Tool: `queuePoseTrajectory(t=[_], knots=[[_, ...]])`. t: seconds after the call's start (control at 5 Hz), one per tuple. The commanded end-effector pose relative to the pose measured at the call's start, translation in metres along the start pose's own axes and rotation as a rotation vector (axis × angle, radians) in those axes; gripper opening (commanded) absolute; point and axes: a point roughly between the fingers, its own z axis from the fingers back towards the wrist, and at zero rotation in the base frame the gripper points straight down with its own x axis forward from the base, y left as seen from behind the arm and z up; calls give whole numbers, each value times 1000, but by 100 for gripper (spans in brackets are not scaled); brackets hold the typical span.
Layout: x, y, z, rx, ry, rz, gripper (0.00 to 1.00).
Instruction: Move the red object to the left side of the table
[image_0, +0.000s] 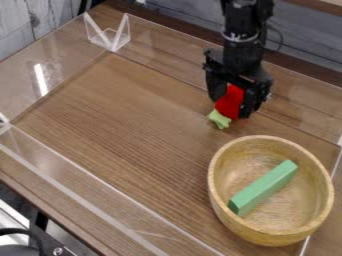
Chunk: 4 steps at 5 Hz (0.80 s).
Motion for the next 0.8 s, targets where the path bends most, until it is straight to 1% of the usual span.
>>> queuePoseTrajectory(t=[0.0,0.2,0.4,0.6], knots=[[4,-1,24,10,-61,-4,100],[5,-1,21,11,-59,0,0],[4,1,30,6,-74,7,0],[3,5,47,-1,-103,19,0]])
